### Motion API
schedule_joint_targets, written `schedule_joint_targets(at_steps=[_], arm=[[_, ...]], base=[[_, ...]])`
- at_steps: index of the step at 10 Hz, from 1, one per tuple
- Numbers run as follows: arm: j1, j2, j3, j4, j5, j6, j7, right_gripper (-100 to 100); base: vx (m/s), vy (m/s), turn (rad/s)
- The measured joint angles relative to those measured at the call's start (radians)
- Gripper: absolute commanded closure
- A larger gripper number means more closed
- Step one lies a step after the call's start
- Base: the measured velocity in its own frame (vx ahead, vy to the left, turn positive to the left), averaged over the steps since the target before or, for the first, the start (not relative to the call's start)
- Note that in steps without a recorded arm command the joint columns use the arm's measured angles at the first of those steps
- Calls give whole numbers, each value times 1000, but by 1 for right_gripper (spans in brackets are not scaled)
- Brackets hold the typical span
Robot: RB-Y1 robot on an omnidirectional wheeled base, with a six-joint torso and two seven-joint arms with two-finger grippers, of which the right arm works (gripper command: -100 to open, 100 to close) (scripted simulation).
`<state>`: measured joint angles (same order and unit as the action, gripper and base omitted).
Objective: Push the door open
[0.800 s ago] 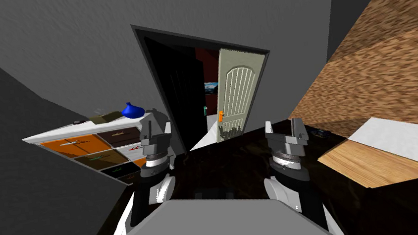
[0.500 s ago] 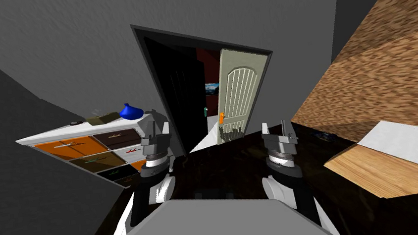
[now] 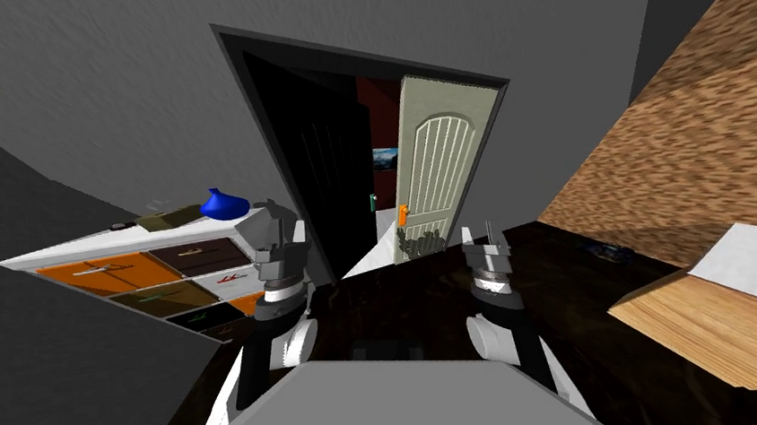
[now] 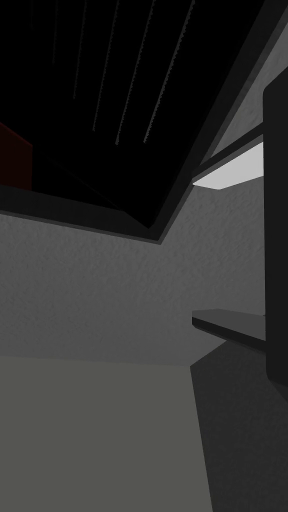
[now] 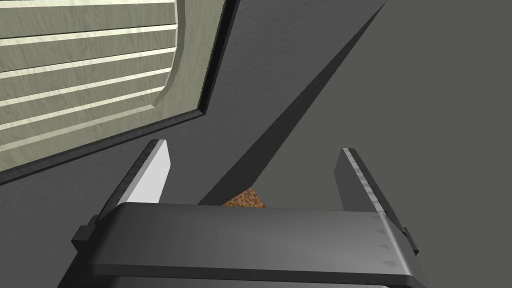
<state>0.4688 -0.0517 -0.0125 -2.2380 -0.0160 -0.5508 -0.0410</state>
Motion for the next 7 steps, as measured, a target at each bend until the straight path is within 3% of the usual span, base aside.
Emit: schedule_joint_targets(at_steps=[7], arm=[[-68, -11, 20, 145, 5, 40, -2, -100]], base=[[87, -53, 49]])
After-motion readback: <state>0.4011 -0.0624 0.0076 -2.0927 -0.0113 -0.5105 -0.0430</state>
